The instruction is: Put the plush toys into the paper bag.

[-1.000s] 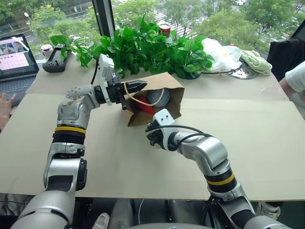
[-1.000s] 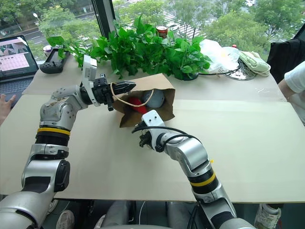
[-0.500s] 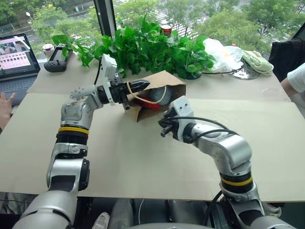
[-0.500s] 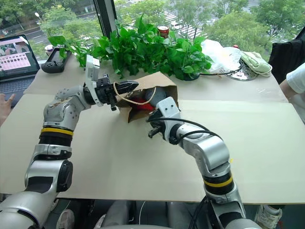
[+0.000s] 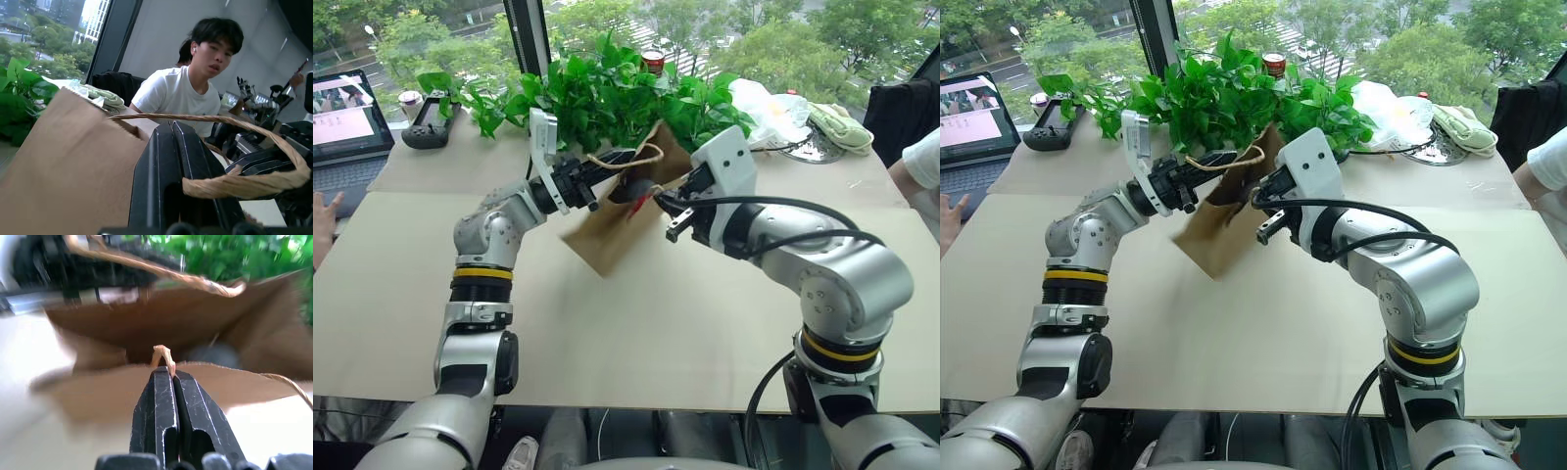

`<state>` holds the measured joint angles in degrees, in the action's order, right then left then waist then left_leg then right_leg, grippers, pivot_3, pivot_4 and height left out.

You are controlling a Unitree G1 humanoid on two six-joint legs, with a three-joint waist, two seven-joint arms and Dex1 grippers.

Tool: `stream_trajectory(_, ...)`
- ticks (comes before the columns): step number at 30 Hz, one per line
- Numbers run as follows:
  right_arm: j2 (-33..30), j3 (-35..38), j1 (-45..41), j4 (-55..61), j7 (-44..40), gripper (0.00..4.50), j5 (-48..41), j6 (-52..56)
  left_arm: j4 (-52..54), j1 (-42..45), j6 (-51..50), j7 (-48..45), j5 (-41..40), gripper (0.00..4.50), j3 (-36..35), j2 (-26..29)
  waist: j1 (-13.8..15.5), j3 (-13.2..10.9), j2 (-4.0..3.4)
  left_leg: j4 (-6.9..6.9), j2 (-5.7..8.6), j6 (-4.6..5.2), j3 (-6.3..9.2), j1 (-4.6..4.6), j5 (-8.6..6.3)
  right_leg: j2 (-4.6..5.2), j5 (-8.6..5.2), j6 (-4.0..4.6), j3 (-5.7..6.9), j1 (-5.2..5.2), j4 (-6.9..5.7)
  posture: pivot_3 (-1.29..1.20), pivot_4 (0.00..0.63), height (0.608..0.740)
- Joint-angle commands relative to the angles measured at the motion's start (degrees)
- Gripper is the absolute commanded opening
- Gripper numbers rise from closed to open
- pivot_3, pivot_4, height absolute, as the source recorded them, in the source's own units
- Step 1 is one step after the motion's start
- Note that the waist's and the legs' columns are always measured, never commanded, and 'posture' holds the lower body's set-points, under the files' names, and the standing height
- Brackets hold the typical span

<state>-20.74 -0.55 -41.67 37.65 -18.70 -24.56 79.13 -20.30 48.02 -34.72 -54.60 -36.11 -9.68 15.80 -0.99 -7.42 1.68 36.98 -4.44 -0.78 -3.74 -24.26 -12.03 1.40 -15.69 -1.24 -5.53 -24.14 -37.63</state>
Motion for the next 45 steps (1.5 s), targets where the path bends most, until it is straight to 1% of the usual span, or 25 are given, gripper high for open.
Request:
stream_trajectory(1, -0.43, 0.69, -1.31, 2.04, 0.47, 0.11, -0.61, 0.32, 3.39, -0.97, -1.24, 2.87, -1.72, 0.00, -1.56, -0.34, 0.01, 0.00, 0.00, 0.00, 0.00, 0.00, 0.00, -0.01, 0.00, 0.00, 0.00, 0.00, -0.01, -0.01, 0.00, 0.00, 0.150, 0.717)
stream_trajectory(8, -0.12, -2.75, -0.16, 1.21, 1.07, 0.11, -0.67, 0.02, 5.37, -2.65, -2.59, 3.33, -1.72, 0.00, -0.49, 0.02, -0.01, 0.00, 0.00, 0.00, 0.01, 0.00, 0.00, 0.01, 0.00, 0.00, 0.00, 0.00, -0.01, -0.01, 0.00, 0.00, 0.150, 0.717)
stream_trajectory(11, -0.08, -3.40, -0.08, -0.09, 1.67, 0.00, 0.07, -0.66, 6.61, -3.70, -3.42, 2.38, -2.21, 0.82, -0.14, 0.72, -0.05, 0.00, 0.00, 0.00, 0.01, 0.00, 0.00, 0.01, 0.00, 0.00, 0.00, 0.00, -0.02, 0.00, 0.00, 0.00, 0.150, 0.717)
stream_trajectory(12, 0.04, -3.36, -0.08, -0.55, 1.99, 0.63, 0.36, -0.86, 7.21, -4.06, -4.01, 1.88, -2.57, 1.25, -0.06, 1.13, -0.05, 0.00, 0.00, 0.00, 0.01, -0.01, 0.00, 0.01, 0.00, 0.00, 0.00, 0.00, -0.02, -0.01, 0.00, 0.00, 0.150, 0.717)
stream_trajectory(13, 0.04, -3.27, -0.01, -0.81, 2.16, 0.79, 0.49, -1.02, 7.64, -4.32, -4.37, 1.59, -2.79, 1.49, 0.06, 1.35, -0.05, 0.00, 0.00, 0.00, 0.01, -0.01, 0.00, 0.01, 0.01, 0.00, 0.00, 0.00, -0.01, -0.01, 0.00, 0.00, 0.150, 0.717)
stream_trajectory(14, 0.16, -2.99, -0.02, -1.04, 2.26, 1.17, 0.44, -1.11, 8.29, -4.64, -4.77, 1.19, -2.90, 1.93, 0.33, 1.77, -0.04, 0.00, 0.00, 0.00, 0.01, -0.01, 0.00, 0.01, 0.01, 0.00, 0.00, 0.00, -0.01, -0.01, 0.00, 0.00, 0.150, 0.717)
stream_trajectory(15, 0.23, -2.77, 0.01, -1.15, 2.28, 1.44, 0.36, -1.16, 8.76, -4.88, -5.00, 0.99, -2.94, 2.21, 0.52, 2.01, -0.03, 0.00, 0.00, 0.00, 0.01, -0.01, 0.00, 0.01, 0.01, 0.00, 0.00, 0.01, -0.02, -0.01, 0.00, 0.00, 0.150, 0.717)
stream_trajectory(16, 0.51, -2.32, -0.06, -1.26, 2.36, 1.89, 0.20, -1.27, 9.17, -5.03, -5.25, 1.09, -3.04, 2.65, 0.46, 2.24, -0.03, 0.00, 0.00, 0.00, 0.00, -0.01, 0.00, 0.01, 0.01, 0.00, 0.00, 0.01, -0.01, -0.01, 0.00, 0.00, 0.150, 0.717)
stream_trajectory(18, 1.11, -0.93, -0.75, -0.93, 1.81, 2.48, -0.69, -1.34, 9.81, -5.06, -6.00, 1.49, -3.62, 3.28, -0.65, 3.58, -0.01, 0.00, 0.00, 0.00, 0.01, -0.01, 0.00, 0.01, 0.01, 0.00, 0.00, 0.01, -0.01, 0.00, 0.01, 0.00, 0.150, 0.717)
stream_trajectory(21, 2.54, 2.71, -1.82, 0.26, 0.18, 3.57, -3.32, -1.40, 11.26, -5.07, -7.80, 1.82, -5.25, 4.43, -2.83, 6.19, -0.13, 0.00, 0.00, 0.00, 0.01, -0.01, 0.00, 0.02, 0.01, 0.00, 0.00, 0.01, -0.01, -0.01, 0.01, 0.00, 0.150, 0.717)
stream_trajectory(23, 2.76, 5.07, -2.09, 1.00, -1.66, 4.25, -5.23, -3.46, 12.61, -5.12, -9.54, 2.28, -6.88, 4.50, -4.15, 7.52, -0.18, 0.00, 0.00, -0.01, 0.00, -0.01, 0.01, 0.02, 0.01, -0.01, 0.00, 0.01, -0.02, -0.02, -0.01, 0.00, 0.150, 0.717)
stream_trajectory(24, 3.32, 7.19, -1.70, 1.80, -3.18, 4.46, -6.87, -6.40, 13.61, -5.16, -11.04, 2.78, -8.47, 4.50, -5.16, 8.07, -0.12, 0.00, -0.01, -0.01, -0.01, -0.01, 0.01, 0.02, 0.01, -0.01, 0.00, 0.01, -0.01, -0.02, 0.00, 0.00, 0.150, 0.717)
stream_trajectory(26, 3.28, 11.29, -0.54, 2.04, -5.99, 4.46, -10.28, -8.93, 15.45, -5.33, -13.34, 4.28, -10.63, 4.50, -6.46, 8.71, -0.06, 0.00, -0.01, -0.01, 0.00, -0.01, 0.01, 0.00, 0.01, 0.00, 0.00, 0.01, 0.00, -0.02, 0.02, 0.00, 0.150, 0.717)
stream_trajectory(30, -1.31, 14.54, 2.03, -0.51, -9.65, 4.46, -12.49, -12.00, 17.50, -6.80, -15.79, 7.00, -13.22, 4.50, -9.23, 10.08, 0.18, 0.00, 0.00, -0.02, 0.01, -0.01, 0.02, 0.02, 0.01, 0.05, 0.00, 0.00, 0.03, 0.09, 0.02, 0.00, 0.150, 0.717)
stream_trajectory(33, -4.74, 16.85, 3.59, -0.34, -13.08, 4.46, -16.34, -12.69, 18.65, -9.40, -17.48, 8.17, -15.37, 4.50, -11.85, 11.96, 0.11, 0.00, 0.00, -0.02, 0.03, -0.01, 0.01, 0.03, 0.01, 0.07, 0.00, 0.00, 0.01, 0.07, 0.07, 0.00, 0.150, 0.717)
stream_trajectory(36, -7.27, 19.59, 5.55, 1.32, -16.83, 3.74, -22.49, -12.85, 19.58, -13.22, -17.43, 7.10, -15.77, 4.50, -12.98, 14.46, -0.37, 0.00, -0.01, -0.08, 0.01, -0.01, 0.01, 0.07, 0.01, 0.03, -0.02, 0.03, 0.00, 0.02, 0.04, 0.00, 0.150, 0.717)
stream_trajectory(39, -11.12, 19.57, 9.04, 2.76, -20.17, 2.74, -26.16, -13.16, 20.61, -17.95, -14.80, 3.80, -12.78, 4.50, -10.85, 17.50, -0.46, 0.00, -0.01, -0.13, -0.02, -0.01, 0.01, 0.15, 0.01, 0.00, -0.05, 0.09, 0.01, 0.07, 0.02, 0.00, 0.150, 0.717)
stream_trajectory(42, -13.26, 18.37, 11.34, 3.35, -21.60, 1.62, -29.07, -13.91, 20.74, -20.33, -13.54, 2.91, -12.07, 4.50, -9.41, 18.12, -0.22, -0.01, 0.00, -0.12, -0.01, -0.01, 0.01, 0.15, 0.01, 0.03, -0.06, 0.10, 0.01, 0.08, 0.06, 0.00, 0.150, 0.717)
stream_trajectory(44, -14.20, 16.77, 12.40, 3.65, -22.10, 1.02, -29.41, -14.79, 20.76, -21.44, -12.19, 2.36, -10.97, 4.50, -8.13, 18.06, 0.10, -0.01, 0.00, -0.07, 0.00, -0.05, 0.01, 0.13, 0.03, 0.04, -0.07, 0.09, 0.01, 0.10, 0.07, 0.00, 0.150, 0.717)
stream_trajectory(45, -14.48, 15.84, 12.73, 3.61, -22.15, 0.59, -29.39, -15.27, 20.65, -21.92, -11.50, 2.12, -10.40, 4.50, -7.47, 18.03, 0.19, -0.01, 0.00, -0.06, 0.01, -0.04, 0.01, 0.14, 0.05, 0.04, -0.07, 0.09, 0.01, 0.13, 0.07, 0.00, 0.150, 0.717)
